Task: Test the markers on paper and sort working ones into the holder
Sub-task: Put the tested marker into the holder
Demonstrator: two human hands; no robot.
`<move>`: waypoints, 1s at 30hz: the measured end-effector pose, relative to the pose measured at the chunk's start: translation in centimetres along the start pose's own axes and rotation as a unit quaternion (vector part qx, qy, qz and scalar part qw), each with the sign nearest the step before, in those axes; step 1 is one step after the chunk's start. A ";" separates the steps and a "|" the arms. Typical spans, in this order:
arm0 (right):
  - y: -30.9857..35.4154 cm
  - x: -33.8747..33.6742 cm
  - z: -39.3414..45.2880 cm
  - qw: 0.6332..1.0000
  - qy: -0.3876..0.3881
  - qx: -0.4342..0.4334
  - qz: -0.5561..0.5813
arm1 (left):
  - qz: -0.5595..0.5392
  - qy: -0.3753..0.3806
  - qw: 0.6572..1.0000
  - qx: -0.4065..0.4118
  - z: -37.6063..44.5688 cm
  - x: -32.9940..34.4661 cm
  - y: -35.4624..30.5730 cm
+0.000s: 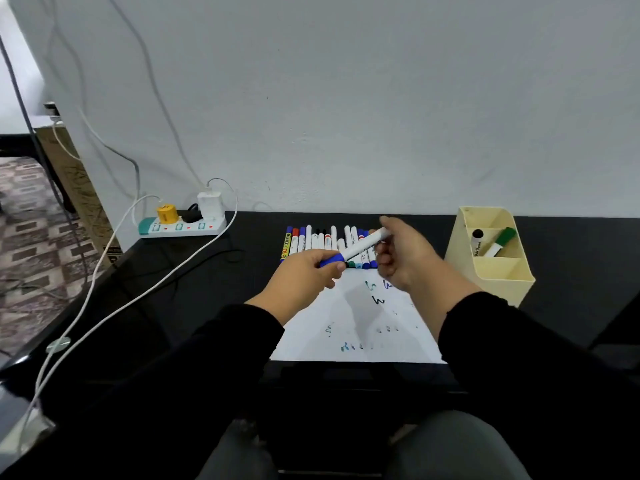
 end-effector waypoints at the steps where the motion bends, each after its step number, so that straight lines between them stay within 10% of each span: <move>1: -0.7 0.7 -0.2 1.000 0.002 0.007 -0.016 | -0.019 0.001 1.000 -0.005 0.0 0.0 -0.1; 11: -3.0 4.1 -0.8 0.993 0.027 -0.103 -0.051 | -0.122 0.088 0.982 -0.113 0.3 -2.3 -0.7; 24: -1.7 6.6 0.1 0.990 -0.061 -0.021 -0.125 | 0.249 -0.011 0.968 -0.016 0.4 -1.4 -0.4; 30: -1.8 3.8 1.8 0.999 -0.052 -0.010 -0.013 | 0.090 0.015 0.994 -0.052 -0.9 -2.8 0.3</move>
Point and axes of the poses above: each hand's wrist, its own z-axis towards the middle knuckle, its own x-axis out of the palm, y = z × x, the point moved 1 cm from there along z, towards the middle knuckle, and after that the axes turned 9 degrees about x, right-handed, at the moved point
